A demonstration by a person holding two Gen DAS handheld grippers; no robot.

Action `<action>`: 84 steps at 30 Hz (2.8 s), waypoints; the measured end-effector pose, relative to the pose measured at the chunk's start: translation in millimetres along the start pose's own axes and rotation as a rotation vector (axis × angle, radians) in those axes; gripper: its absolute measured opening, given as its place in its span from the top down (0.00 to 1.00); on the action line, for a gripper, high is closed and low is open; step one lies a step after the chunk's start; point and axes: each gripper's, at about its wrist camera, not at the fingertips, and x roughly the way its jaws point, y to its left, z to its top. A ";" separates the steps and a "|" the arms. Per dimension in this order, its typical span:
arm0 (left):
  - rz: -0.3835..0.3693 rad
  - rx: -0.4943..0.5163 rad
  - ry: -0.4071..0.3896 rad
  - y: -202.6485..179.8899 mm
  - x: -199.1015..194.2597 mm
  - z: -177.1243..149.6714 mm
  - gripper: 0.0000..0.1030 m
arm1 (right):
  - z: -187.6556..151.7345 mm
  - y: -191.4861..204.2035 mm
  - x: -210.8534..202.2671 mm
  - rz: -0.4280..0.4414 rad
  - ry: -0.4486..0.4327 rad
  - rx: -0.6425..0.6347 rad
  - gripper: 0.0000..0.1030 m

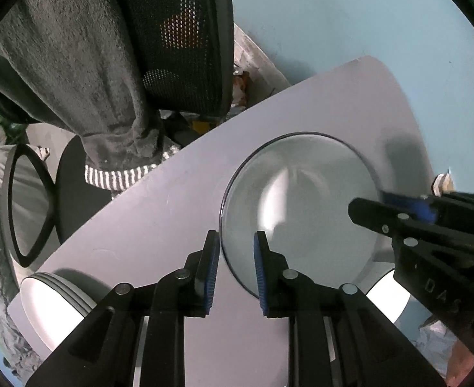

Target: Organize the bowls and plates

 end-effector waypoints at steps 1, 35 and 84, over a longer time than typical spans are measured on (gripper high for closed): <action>0.001 0.002 -0.002 -0.6 -1.0 -0.1 0.80 | -0.1 0.0 -0.6 -0.001 -0.004 -0.001 0.80; 0.002 -0.015 -0.272 0.3 -97.7 -47.2 0.49 | -52.2 12.8 -97.0 -0.145 -0.309 -0.036 0.47; -0.178 0.141 -0.409 -35.5 -163.4 -154.9 0.37 | -196.2 -0.7 -167.0 -0.104 -0.485 0.158 0.45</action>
